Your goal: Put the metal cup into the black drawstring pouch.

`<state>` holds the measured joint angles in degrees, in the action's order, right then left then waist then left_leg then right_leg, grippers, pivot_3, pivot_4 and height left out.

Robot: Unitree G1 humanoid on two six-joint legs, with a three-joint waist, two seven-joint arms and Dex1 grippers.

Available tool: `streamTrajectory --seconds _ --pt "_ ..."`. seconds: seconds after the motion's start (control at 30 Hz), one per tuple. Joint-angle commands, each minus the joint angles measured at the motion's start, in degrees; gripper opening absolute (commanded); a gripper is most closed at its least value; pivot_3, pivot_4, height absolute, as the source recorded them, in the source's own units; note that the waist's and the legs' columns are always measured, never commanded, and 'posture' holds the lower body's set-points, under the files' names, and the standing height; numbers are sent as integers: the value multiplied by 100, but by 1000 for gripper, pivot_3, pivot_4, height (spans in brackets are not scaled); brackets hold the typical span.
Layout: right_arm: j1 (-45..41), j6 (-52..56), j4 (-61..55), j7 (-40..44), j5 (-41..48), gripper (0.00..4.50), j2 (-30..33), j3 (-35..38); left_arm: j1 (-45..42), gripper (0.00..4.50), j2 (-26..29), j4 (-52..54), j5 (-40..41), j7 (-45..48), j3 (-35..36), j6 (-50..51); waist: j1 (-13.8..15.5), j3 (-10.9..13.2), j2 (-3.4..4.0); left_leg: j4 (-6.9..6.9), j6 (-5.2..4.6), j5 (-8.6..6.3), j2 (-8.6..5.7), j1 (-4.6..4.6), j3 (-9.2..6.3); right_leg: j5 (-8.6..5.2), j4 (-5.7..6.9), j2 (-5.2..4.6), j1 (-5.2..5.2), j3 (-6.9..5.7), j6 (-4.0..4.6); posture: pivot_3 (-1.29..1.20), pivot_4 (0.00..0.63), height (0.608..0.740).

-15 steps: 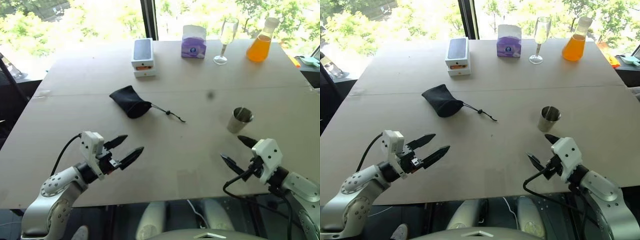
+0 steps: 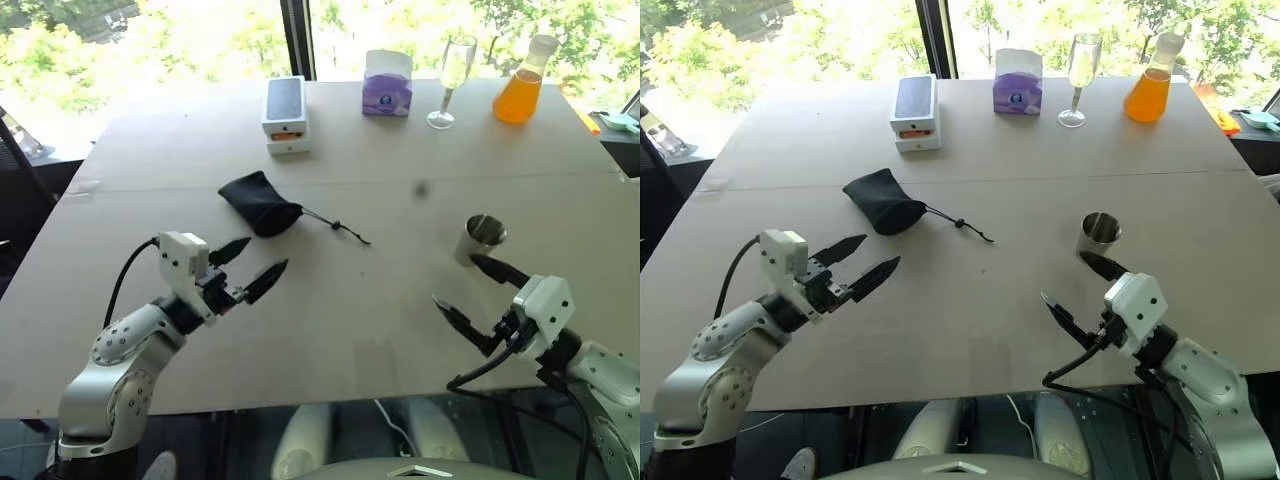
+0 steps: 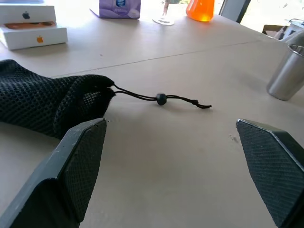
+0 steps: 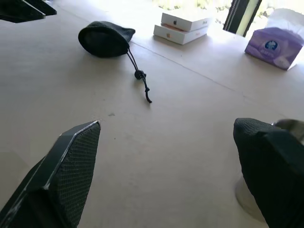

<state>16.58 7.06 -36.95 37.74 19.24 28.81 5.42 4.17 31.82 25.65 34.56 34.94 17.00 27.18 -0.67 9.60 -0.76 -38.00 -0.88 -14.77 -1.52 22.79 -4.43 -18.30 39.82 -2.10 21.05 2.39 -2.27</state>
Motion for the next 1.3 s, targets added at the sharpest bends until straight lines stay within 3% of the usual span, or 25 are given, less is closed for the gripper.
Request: streamTrajectory --seconds 0.03,0.3,0.4,0.57,0.87,1.17,1.3 --pt "-292 -162 -223 147 253 4488 25 -28 -411 4500 -131 172 -486 -734 -118 -18 3 0 -1 -1 0 0 -1 -1 0 0 1 0 -1 0 0 0 150 740" --pt "-803 80 -426 200 420 4488 128 -252 -1482 4500 202 474 -2413 -2271 -1463 1386 5 1 -2 -1 0 0 -6 0 -4 1 2 4 0 -1 -1 0 150 740" --pt "-874 151 -497 86 376 4488 103 -338 -1859 4500 457 480 -3600 -2790 -2281 1694 5 2 -4 -1 1 0 -7 3 -5 1 2 4 2 -1 -1 0 150 740" --pt "-786 158 -570 -34 263 4488 103 -396 -2361 4500 325 -40 -4750 -3418 -2905 2021 8 2 -5 2 1 0 -11 4 -7 1 2 5 3 -1 -2 0 150 740" --pt "-670 117 -576 -164 164 4488 148 -355 -2711 4500 -254 -498 -5345 -3397 -3052 2366 10 3 -7 1 2 1 -12 11 -7 0 4 3 11 -1 -2 0 150 740" --pt "-585 109 -617 -206 136 4488 193 -318 -2809 4500 -367 -91 -5198 -2578 -3129 2550 8 3 -7 0 4 2 -13 12 -7 0 5 2 12 -1 -2 0 150 740" --pt "-489 79 -634 -274 26 4488 164 -376 -2846 4500 -254 -112 -5496 -2474 -3305 2517 8 3 -7 0 4 2 -13 13 -6 1 4 1 11 0 -2 0 150 740"
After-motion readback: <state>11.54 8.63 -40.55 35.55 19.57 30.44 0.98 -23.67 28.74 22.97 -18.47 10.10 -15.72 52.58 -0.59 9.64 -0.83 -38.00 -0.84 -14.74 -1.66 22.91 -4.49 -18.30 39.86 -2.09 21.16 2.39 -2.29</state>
